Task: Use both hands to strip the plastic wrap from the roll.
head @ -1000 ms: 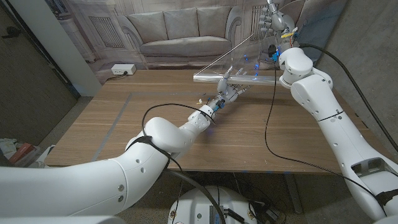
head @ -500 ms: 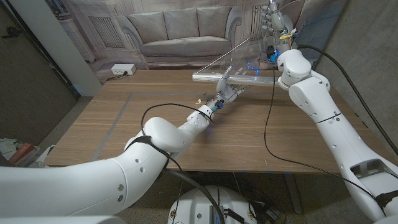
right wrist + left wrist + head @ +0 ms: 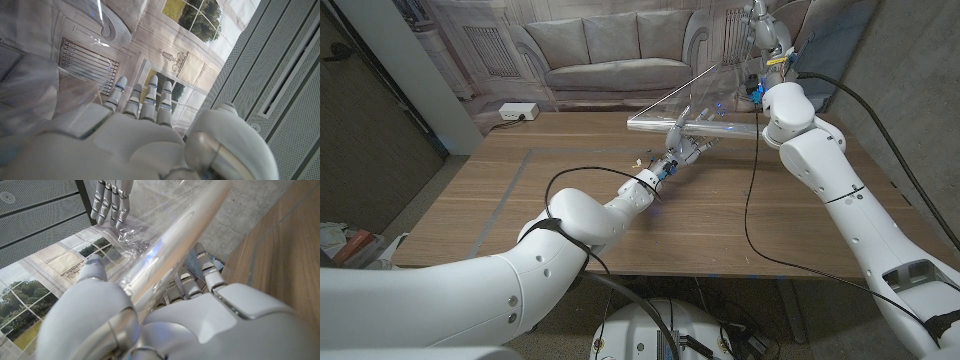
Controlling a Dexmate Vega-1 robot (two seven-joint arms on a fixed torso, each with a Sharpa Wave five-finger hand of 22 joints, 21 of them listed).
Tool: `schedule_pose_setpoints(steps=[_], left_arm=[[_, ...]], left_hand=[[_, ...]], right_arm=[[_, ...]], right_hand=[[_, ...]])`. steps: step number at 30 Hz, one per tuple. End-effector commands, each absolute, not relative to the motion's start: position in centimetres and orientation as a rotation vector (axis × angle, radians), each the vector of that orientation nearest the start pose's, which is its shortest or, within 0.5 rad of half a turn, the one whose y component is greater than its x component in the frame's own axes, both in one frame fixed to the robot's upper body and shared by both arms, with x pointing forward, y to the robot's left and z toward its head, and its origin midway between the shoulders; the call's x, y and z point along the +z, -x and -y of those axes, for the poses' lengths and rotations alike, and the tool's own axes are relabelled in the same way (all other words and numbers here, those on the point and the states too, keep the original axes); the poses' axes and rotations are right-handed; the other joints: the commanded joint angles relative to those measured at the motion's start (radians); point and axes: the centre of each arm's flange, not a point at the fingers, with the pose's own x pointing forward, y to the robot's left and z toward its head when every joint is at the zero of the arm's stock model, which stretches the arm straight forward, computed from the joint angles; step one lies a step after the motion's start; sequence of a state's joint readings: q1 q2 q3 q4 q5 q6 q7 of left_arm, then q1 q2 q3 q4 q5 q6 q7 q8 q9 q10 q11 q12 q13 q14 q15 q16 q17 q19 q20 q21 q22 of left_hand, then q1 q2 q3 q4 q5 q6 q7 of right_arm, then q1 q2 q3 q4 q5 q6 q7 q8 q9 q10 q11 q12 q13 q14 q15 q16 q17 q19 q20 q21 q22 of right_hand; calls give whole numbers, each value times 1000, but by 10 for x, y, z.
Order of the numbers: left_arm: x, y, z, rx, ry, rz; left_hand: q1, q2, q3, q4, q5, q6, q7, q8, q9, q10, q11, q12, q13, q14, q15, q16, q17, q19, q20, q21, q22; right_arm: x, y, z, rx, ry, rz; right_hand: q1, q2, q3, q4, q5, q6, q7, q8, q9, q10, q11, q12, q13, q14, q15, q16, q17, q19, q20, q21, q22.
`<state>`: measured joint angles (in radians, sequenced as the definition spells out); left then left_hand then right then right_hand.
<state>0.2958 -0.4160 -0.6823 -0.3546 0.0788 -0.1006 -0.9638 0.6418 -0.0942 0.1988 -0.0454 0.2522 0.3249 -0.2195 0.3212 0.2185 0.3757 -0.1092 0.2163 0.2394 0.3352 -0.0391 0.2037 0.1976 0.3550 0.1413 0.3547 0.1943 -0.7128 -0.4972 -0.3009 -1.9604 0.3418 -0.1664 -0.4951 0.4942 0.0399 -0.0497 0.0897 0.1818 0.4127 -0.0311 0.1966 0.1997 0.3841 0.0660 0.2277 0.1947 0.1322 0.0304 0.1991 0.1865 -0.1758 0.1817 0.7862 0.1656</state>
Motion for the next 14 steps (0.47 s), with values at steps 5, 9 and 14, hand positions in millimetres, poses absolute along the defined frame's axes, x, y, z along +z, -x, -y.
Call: schedule_pose_setpoints(steps=[5,9,14], left_arm=[[-7,-691,4,-1052,625,343],[-11,-695,3,-1018,635,318],[-11,-698,0,-986,606,312]], left_hand=[[-1,-4,-5,2,5,12,0,-3,0,1,2,4,3,-4,-37,1,4,-6,1,-2,1],[-1,-4,-6,2,6,14,0,-3,0,1,2,4,3,-4,-38,1,4,-7,1,-3,1],[-1,-3,-7,3,6,16,0,-3,0,0,4,4,3,-3,-37,1,4,-8,2,-4,1]], right_arm=[[189,-496,216,-157,89,1004],[187,-495,214,-156,96,1012],[180,-501,218,-164,51,1025]], right_hand=[[-11,4,0,-7,5,16,2,10,1,20,-9,11,1,23,1,4,-1,-265,-1,-1,3],[-13,6,0,-7,5,18,2,10,1,24,-9,12,1,40,7,9,-2,-243,4,-2,3],[-13,8,1,-8,5,18,2,9,1,26,-11,13,1,45,5,9,-2,-234,10,-4,3]])
